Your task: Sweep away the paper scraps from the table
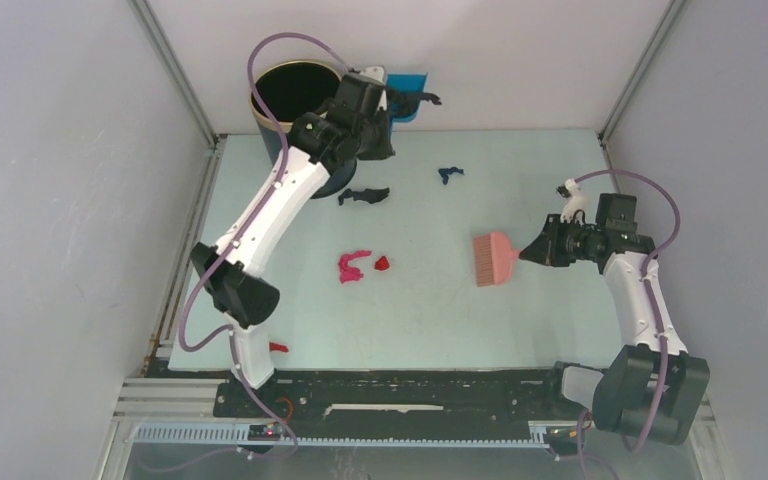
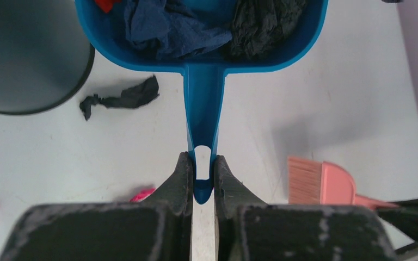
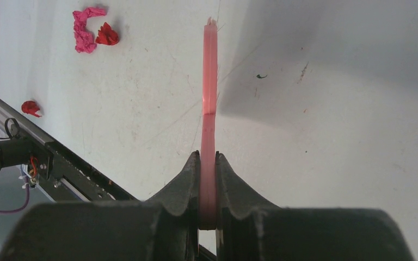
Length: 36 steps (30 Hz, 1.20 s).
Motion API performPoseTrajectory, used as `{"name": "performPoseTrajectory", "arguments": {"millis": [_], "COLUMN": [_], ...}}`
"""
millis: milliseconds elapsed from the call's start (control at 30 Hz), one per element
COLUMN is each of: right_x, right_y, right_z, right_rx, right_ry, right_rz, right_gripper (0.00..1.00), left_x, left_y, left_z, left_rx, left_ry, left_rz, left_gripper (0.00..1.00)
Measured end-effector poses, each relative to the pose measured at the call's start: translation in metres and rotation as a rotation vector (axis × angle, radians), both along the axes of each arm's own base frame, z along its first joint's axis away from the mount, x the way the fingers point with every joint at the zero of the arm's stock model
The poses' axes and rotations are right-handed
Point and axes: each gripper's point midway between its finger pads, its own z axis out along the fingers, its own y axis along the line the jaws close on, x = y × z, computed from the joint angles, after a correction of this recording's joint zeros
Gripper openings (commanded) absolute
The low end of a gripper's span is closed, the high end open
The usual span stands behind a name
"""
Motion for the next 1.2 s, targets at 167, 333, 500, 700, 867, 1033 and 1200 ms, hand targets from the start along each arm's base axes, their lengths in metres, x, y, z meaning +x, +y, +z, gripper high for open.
{"name": "performPoseTrajectory", "arguments": {"millis": [167, 333, 500, 700, 867, 1033, 1200], "right_x": [0.001, 0.001, 0.000, 0.000, 0.000, -0.001, -0.001], "right_y": [-0.003, -0.004, -0.006, -0.006, -0.006, -0.006, -0.005], "right_z": [-0.001, -0.004, -0.005, -0.007, -0.009, -0.012, -0.013], "right_rx": [0.001, 0.003, 0.004, 0.007, 0.009, 0.016, 0.019], "right_ry": [0.002, 0.015, 0.022, 0.034, 0.043, 0.059, 0.061], "right_rz": [-0.008, -0.009, -0.017, -0.018, -0.018, -0.016, -0.013], "right_gripper": [0.00, 0.00, 0.00, 0.00, 0.00, 0.00, 0.00], "left_x": [0.027, 0.044, 0.057, 0.071, 0.072, 0.070, 0.066], "left_y": [0.008, 0.030, 0.059, 0.122, 0.176, 0.217, 0.255], "left_z": [0.011, 0.006, 0.005, -0.002, -0.007, -0.005, 0.007], "left_rx": [-0.058, -0.080, -0.073, 0.039, 0.203, 0.356, 0.552], "left_ry": [-0.009, 0.014, 0.013, 0.010, 0.009, 0.001, -0.027], "left_rz": [0.025, 0.078, 0.137, 0.266, 0.380, 0.453, 0.527], "left_gripper": [0.00, 0.00, 0.00, 0.00, 0.00, 0.00, 0.00]}}
